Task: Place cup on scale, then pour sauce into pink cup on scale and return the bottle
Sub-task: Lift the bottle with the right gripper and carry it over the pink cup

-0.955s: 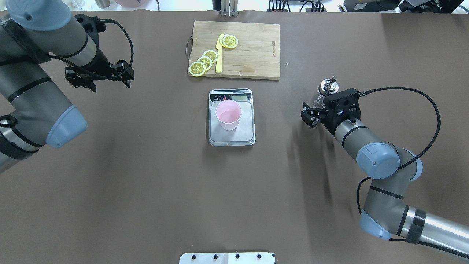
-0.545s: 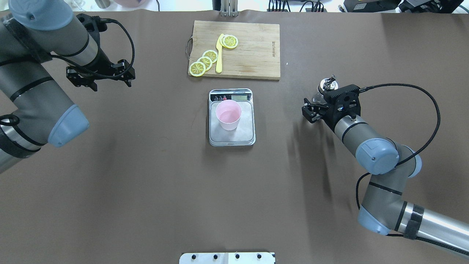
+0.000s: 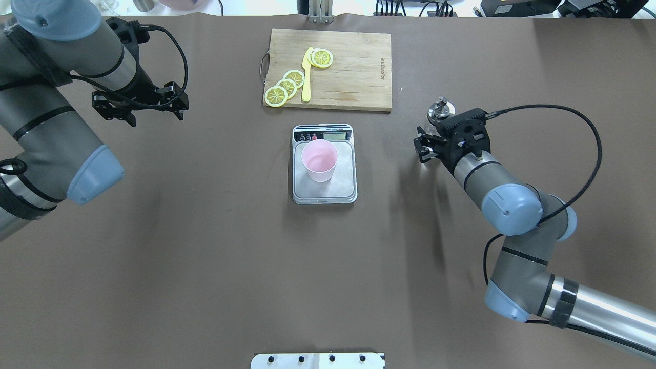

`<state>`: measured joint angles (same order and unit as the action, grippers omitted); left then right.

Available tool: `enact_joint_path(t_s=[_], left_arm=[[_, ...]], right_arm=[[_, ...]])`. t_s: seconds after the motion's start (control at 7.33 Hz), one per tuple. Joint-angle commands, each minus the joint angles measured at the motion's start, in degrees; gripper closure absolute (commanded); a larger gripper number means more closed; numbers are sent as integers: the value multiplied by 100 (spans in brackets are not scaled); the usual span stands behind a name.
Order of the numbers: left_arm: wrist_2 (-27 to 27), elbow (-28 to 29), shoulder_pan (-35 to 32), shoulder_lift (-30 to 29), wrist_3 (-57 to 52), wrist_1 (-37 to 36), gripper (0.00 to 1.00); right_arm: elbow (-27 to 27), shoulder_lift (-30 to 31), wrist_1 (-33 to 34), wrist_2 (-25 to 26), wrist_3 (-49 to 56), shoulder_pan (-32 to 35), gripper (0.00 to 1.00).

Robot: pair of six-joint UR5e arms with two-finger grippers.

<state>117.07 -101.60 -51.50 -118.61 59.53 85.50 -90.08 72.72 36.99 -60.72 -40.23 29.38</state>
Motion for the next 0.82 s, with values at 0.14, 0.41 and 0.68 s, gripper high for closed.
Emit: enact_joint_path(t_s=[0.14, 0.41, 0.68], left_arm=[[26, -9, -342, 144, -625, -7, 2], [61, 0, -597, 355, -1082, 2, 2], [70, 61, -887, 549, -1618, 10, 2]], right_arm=[[-726, -610, 2392, 935, 1504, -98, 100], [-845, -916, 3512, 1944, 2167, -659, 100], [-809, -1233, 4566, 2737, 2177, -1073, 100]])
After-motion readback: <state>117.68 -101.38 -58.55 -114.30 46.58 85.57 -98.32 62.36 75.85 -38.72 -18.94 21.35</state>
